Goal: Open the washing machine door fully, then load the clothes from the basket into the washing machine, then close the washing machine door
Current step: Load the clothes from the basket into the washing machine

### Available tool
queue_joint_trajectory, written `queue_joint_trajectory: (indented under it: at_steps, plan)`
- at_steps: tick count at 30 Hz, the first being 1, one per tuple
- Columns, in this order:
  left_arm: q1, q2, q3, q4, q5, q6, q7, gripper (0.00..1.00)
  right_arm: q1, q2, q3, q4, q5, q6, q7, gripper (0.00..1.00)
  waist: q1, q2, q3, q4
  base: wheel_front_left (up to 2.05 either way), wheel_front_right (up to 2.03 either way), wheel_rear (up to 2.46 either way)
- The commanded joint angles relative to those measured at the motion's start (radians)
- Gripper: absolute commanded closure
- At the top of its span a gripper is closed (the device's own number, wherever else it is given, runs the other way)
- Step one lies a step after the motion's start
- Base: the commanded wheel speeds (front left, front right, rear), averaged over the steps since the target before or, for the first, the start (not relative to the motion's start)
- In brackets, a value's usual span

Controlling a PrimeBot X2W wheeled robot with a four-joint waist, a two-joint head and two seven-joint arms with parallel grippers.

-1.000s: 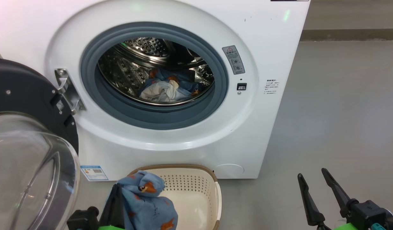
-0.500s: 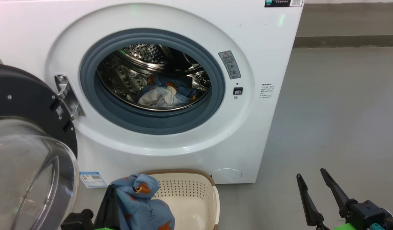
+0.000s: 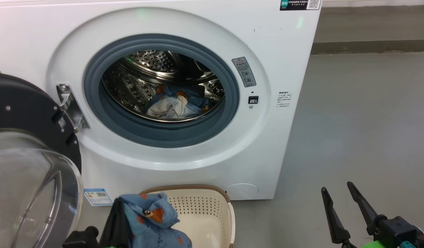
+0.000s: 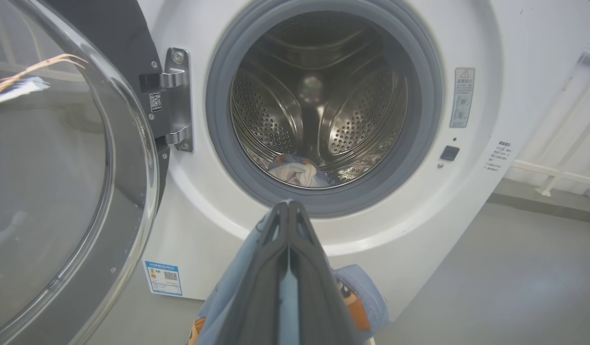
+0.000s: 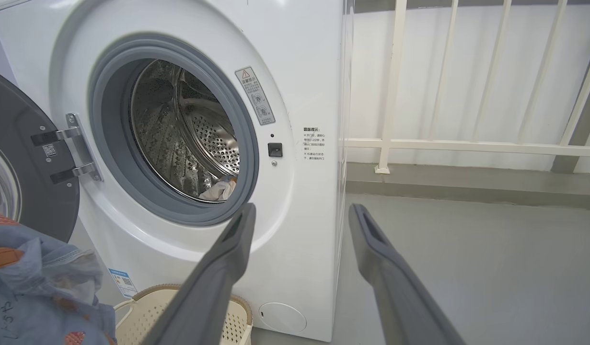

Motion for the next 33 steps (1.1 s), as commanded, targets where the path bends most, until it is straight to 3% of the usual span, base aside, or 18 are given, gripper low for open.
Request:
queue_joint_trajectory:
  at_steps: [1, 33]
  plan:
    - [-0.025, 0.016, 0.034, -0.035, 0.01, 0.004, -0.009, 1.0, -0.007, -0.006, 0.017, -0.022, 0.003, 0.002, -0.005, 0.0, 0.0001, 0.0, 0.0, -0.001, 0.0, 0.0, 0.0]
    - [-0.017, 0.036, 0.014, -0.06, 0.001, 0.018, -0.003, 1.0, -0.005, -0.001, 0.026, -0.02, 0.003, 0.002, -0.005, 0.0, 0.0001, 0.0, 0.007, -0.017, 0.0, 0.0, 0.0]
